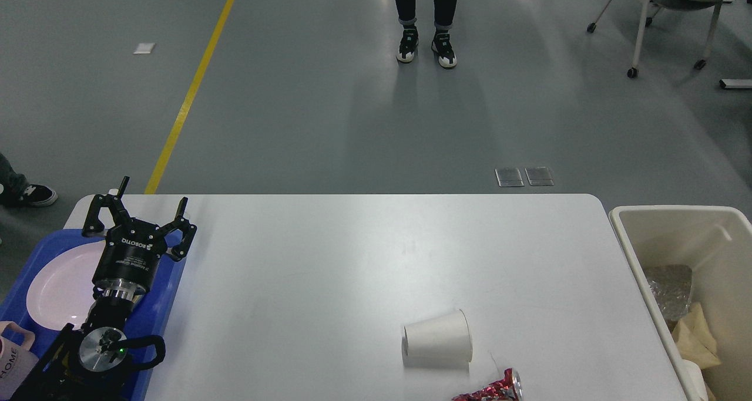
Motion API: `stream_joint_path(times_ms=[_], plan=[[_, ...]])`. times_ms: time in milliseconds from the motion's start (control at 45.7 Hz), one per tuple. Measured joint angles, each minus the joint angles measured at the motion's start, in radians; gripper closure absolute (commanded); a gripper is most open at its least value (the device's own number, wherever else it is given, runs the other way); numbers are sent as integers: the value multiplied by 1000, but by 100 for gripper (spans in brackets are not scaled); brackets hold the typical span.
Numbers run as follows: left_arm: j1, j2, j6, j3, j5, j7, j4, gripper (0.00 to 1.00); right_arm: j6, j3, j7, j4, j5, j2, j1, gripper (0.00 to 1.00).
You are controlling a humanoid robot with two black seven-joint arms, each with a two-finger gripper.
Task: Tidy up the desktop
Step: 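Raise the right gripper out of the bin toward the paper cup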
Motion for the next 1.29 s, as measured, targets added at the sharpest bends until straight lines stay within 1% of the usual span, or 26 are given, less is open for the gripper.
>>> stream_joint_path(times_ms=[88, 153, 285, 350, 460, 679, 701, 722, 744, 766, 788, 832, 854, 1007, 1182, 1292], plan=[[0, 0, 0, 0, 0, 0, 0, 3, -62, 98, -1, -119, 0, 76, -171, 100], [0, 0, 0, 0, 0, 0, 0, 3, -113, 153, -2, -248, 2, 160, -311, 100], [0, 0, 0, 0, 0, 0, 0, 3, -173, 200, -2, -482, 14, 314, -501, 100], [0, 0, 0, 0, 0, 0, 0, 3, -203, 207, -2, -553, 18, 379, -563, 100], [0, 0, 0, 0, 0, -1, 0, 3, -245, 207, -5, -593, 19, 437, -603, 100], [0, 0, 0, 0, 0, -1, 0, 3, -276, 210, -9, -600, 19, 499, -633, 100], [0, 0, 0, 0, 0, -1, 0, 3, -279, 210, -10, -600, 19, 501, -635, 91], [0, 0, 0, 0, 0, -1, 0, 3, -281, 210, -11, -601, 19, 502, -637, 70], [0, 0, 0, 0, 0, -1, 0, 3, -283, 210, -12, -601, 19, 502, -638, 46], [0, 0, 0, 0, 0, -1, 0, 3, -285, 210, -12, -601, 19, 502, -639, 27], [0, 0, 0, 0, 0, -1, 0, 3, -286, 210, -12, -601, 19, 502, -640, 15], [0, 0, 0, 0, 0, -1, 0, 3, -294, 210, -12, -601, 19, 499, -640, 3], [0, 0, 0, 0, 0, -1, 0, 3, -303, 210, -12, -601, 19, 498, -641, 0], [0, 0, 0, 0, 0, -1, 0, 3, -388, 211, -9, -583, 19, 495, -641, 0], [0, 0, 0, 0, 0, -1, 0, 3, -399, 210, -8, -535, 17, 488, -629, 0], [0, 0, 0, 0, 0, 0, 0, 3, -399, 206, -8, -482, 16, 458, -600, 0]])
